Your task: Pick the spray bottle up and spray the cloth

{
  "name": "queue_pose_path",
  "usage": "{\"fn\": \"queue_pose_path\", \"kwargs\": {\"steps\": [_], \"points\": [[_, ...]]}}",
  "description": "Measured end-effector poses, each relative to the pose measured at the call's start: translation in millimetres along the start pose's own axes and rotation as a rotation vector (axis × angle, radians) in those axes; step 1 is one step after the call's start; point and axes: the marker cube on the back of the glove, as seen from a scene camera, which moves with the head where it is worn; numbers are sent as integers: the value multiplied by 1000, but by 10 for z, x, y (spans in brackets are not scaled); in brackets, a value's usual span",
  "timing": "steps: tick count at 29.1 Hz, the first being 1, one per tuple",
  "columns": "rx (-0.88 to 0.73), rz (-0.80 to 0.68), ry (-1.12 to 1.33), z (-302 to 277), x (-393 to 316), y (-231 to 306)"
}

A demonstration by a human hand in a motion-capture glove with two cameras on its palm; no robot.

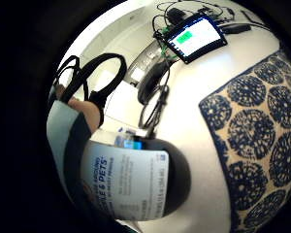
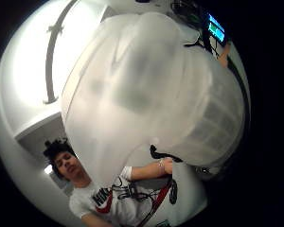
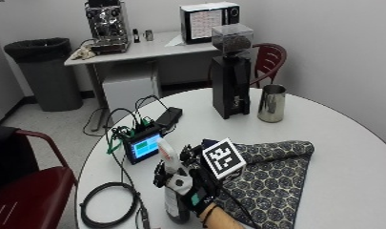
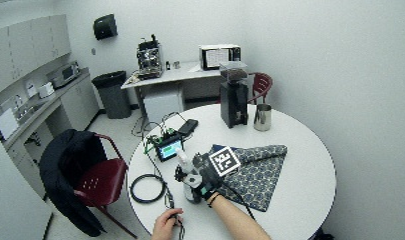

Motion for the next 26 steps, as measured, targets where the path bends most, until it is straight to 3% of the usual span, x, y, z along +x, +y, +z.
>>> {"fn": "queue_pose_path", "kwargs": {"steps": [12,26], "points": [[11,119,34,-95,261,545],[141,172,262,-1339,-345,1588]]}}
